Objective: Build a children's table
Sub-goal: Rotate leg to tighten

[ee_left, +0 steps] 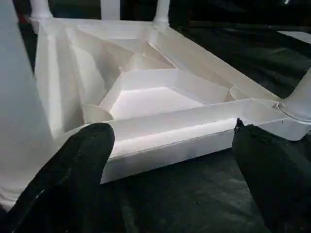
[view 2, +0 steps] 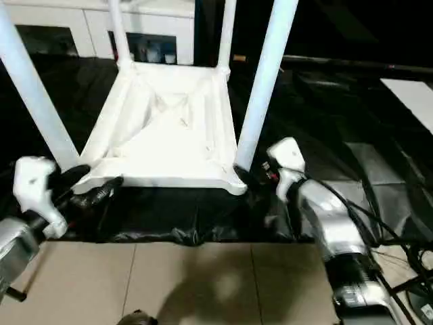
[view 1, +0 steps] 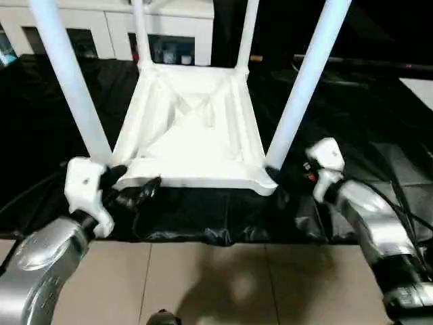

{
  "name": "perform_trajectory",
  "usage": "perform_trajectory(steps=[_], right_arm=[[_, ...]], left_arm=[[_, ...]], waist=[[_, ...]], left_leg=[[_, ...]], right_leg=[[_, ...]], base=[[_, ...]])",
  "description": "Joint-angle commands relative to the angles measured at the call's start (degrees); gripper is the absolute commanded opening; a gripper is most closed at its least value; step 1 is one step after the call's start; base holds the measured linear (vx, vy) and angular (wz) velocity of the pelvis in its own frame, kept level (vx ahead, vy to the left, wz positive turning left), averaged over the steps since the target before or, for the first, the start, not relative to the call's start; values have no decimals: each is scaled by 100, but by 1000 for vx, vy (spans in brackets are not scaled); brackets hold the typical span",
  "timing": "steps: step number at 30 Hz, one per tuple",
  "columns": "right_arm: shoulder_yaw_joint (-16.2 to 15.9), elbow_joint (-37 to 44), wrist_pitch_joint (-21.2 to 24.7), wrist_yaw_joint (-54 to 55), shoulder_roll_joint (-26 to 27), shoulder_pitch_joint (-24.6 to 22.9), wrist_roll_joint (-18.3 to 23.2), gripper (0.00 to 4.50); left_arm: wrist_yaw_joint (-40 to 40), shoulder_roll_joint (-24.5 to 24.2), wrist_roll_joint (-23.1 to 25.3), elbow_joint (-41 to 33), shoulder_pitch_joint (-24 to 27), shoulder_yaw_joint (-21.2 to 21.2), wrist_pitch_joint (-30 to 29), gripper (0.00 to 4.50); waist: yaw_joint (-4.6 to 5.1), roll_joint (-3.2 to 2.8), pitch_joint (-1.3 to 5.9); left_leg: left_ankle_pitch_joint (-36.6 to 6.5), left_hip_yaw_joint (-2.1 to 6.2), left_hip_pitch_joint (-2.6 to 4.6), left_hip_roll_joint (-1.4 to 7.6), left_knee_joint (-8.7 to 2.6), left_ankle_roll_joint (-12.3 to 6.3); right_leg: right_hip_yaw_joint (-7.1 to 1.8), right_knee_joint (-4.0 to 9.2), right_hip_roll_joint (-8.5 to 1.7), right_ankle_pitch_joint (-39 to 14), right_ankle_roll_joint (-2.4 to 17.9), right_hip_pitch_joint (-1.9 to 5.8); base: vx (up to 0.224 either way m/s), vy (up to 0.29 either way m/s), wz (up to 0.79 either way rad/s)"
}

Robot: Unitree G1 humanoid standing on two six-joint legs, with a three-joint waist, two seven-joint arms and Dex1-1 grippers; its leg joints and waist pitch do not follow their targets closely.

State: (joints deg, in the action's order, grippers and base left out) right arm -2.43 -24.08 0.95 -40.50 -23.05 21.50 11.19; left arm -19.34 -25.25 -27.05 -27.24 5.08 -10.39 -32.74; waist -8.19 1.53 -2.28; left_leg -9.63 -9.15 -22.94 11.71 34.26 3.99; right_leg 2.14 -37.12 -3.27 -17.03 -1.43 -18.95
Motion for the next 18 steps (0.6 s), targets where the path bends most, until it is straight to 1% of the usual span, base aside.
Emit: perform_trajectory(steps=[1, 2, 3, 4, 5, 6, 7, 8, 9, 10, 11, 12, 13, 14, 15, 16, 17, 18], right_arm=[[154, 767, 257, -337, -316, -378, 249, 450], [181, 958, 312, -422, -400, -497, 316, 450], [245, 1277, 383, -554, -552, -695, 427, 450], [293, 1469, 448, -642, -642, -806, 524, 450], [361, 1746, 548, -793, -763, -960, 697, 450], [397, 1932, 623, -921, -853, -1063, 824, 450], [416, 2179, 792, -1109, -980, -1203, 1002, 450], [406, 2413, 928, -1298, -1106, -1347, 1152, 450], [406, 2413, 928, -1298, -1106, -1347, 1152, 450], [377, 2716, 1109, -1528, -1300, -1552, 1299, 450], [337, 2982, 1295, -1747, -1489, -1734, 1432, 450], [325, 3127, 1437, -1781, -1504, -1761, 1541, 450], [324, 3144, 1454, -1782, -1502, -1761, 1554, 450], [251, 3260, 1539, -1721, -1394, -1685, 1624, 450], [199, 3286, 1539, -1674, -1324, -1630, 1626, 450], [194, 3285, 1541, -1662, -1314, -1622, 1621, 450], [123, 3266, 1570, -1495, -1166, -1510, 1549, 450], [41, 3236, 1576, -1352, -1022, -1398, 1468, 450]], left_arm=[[185, 54, -119, -445, 258, -284, -81, 447], [250, 63, -113, -505, 311, -347, -124, 447], [350, 50, -93, -574, 386, -435, -245, 447], [407, 23, -73, -592, 409, -468, -333, 447], [481, -19, -42, -577, 402, -506, -456, 447], [540, -34, -17, -535, 350, -530, -516, 447], [614, -22, -6, -496, 263, -568, -571, 447], [680, -10, 5, -447, 176, -605, -624, 447], [680, -10, 5, -447, 176, -605, -624, 447], [779, -11, 75, -390, 54, -623, -697, 447], [868, 23, 93, -319, -82, -635, -755, 447], [862, 9, 95, -226, -196, -574, -779, 447], [859, 7, 94, -215, -209, -565, -782, 447], [814, -33, 136, 3, -404, -457, -757, 447], [794, -51, 172, 118, -497, -412, -732, 447], [794, -50, 172, 130, -506, -411, -731, 447], [782, -45, 179, 311, -630, -403, -727, 447], [779, -38, 183, 502, -759, -401, -741, 447]], waist=[[-11, -15, 289], [-18, -32, 285], [-11, -30, 277], [-20, -24, 268], [-28, -62, 257], [-35, -60, 250], [-33, -58, 250], [-44, -127, 237], [-36, -90, 225], [-25, -103, 211], [-37, -134, 211], [-54, -153, 193], [-41, -133, 185], [-35, -178, 172], [-20, -145, 187], [-7, -145, 207], [-11, -201, 228], [29, -163, 243]], left_leg=[[-596, 30, 177, 142, -384, -6], [-601, 41, 176, 152, -384, -12], [-689, 37, 191, 156, -384, -45], [-764, 32, 194, 146, -392, -51], [-964, 26, 211, 144, -406, -21], [-1070, 44, 201, 153, -429, -3], [-1109, 40, 202, 151, -436, 8], [-1242, 57, 220, 163, -447, 33], [-1373, 54, 224, 179, -456, 31], [-1483, 55, 210, 163, -486, 72], [-1573, 66, 227, 170, -484, 85], [-1736, 67, 252, 171, -489, 93], [-1812, 63, 251, 165, -498, 101], [-1898, 77, 230, 150, -520, 150], [-1930, 79, 248, 151, -521, 179], [-1781, 90, 215, 151, -525, 191], [-1641, 106, 204, 155, -520, 202], [-1379, 98, 172, 132, -504, 188]], right_leg=[[-177, 394, -313, 1428, 754, 95], [-177, 388, -306, 1490, 712, 106], [-177, 402, -288, 1483, 662, 74], [-177, 422, -288, 1379, 637, 73], [-190, 461, -298, 1084, 596, 56], [-189, 471, -322, 815, 600, 55], [-190, 486, -322, 691, 596, 54], [-200, 497, -327, 483, 595, 40], [-205, 527, -345, 300, 627, 22], [-195, 556, -345, -6, 637, 32], [-203, 554, -349, -125, 645, 16], [-220, 591, -360, -366, 639, 1], [-221, 607, -370, -513, 668, -10], [-215, 622, -390, -832, 673, -7], [-218, 633, -405, -1018, 660, -23], [-209, 615, -405, -906, 672, 5], [-201, 583, -404, -715, 691, 15], [-185, 552, -376, -337, 711, 20]], base=[[0, 0, 0], [0, 0, 0], [0, 0, 0], [0, 0, 0], [0, 0, 0], [0, 0, 0], [0, 0, 0], [0, 0, 0], [0, 0, 0], [0, 0, 0], [0, 0, 0], [0, 0, 0], [0, 0, 0], [0, 0, 0], [0, 0, 0], [0, 0, 0], [0, 0, 0], [0, 0, 0]])
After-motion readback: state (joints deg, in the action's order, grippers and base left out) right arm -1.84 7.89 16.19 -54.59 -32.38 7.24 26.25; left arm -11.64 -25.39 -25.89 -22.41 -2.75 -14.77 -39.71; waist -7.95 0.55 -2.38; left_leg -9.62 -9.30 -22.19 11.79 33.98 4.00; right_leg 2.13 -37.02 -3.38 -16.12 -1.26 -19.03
